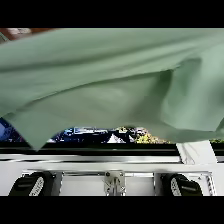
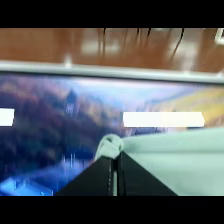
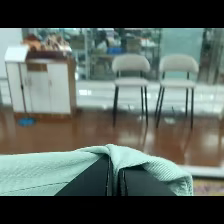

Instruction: Fold the shirts.

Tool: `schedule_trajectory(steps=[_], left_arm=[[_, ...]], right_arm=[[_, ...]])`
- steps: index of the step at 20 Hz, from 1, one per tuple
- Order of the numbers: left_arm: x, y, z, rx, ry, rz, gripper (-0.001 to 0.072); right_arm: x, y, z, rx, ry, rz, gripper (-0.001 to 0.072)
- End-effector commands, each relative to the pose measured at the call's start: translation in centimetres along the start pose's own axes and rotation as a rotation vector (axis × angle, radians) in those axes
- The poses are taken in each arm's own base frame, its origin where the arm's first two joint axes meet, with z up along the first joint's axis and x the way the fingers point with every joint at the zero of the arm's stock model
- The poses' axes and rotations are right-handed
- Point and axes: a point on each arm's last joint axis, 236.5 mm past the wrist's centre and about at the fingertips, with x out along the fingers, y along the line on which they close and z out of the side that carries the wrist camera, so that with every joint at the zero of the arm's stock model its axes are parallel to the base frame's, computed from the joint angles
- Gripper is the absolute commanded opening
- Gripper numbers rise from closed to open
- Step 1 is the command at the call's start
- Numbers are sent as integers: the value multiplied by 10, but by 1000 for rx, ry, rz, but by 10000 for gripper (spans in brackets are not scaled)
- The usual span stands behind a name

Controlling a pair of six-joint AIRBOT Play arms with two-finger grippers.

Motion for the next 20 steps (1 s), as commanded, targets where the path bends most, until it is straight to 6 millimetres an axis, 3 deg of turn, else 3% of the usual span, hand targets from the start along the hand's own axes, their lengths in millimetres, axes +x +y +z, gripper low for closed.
schedule_trajectory(steps=[1, 4, 7, 10, 14, 17, 18, 19, 20], left_arm=[[25, 17, -66, -32, 233, 50, 39], [72, 30, -154, -132, 483, 73, 39], [124, 35, -246, -239, 654, 72, 39], [185, 50, -280, -334, 595, 109, 39], [255, 65, -302, -412, 601, 142, 39], [281, 63, -358, -489, 751, 152, 43], [284, 59, -377, -528, 808, 151, 91], [285, 56, -391, -557, 852, 151, 213], [285, 53, -402, -580, 888, 151, 352]], right_arm=[[22, -12, -70, 45, 282, -17, 58], [56, -18, -191, 216, 708, -2, 58], [99, -31, -305, 336, 929, -20, 57], [166, -24, -385, 503, 943, -6, 57], [241, 11, -455, 620, 856, -10, 57], [255, 40, -493, 604, 870, 2, 58], [250, 49, -506, 602, 909, 14, 58], [245, 55, -512, 603, 942, 27, 59], [242, 58, -513, 605, 958, 34, 129]])
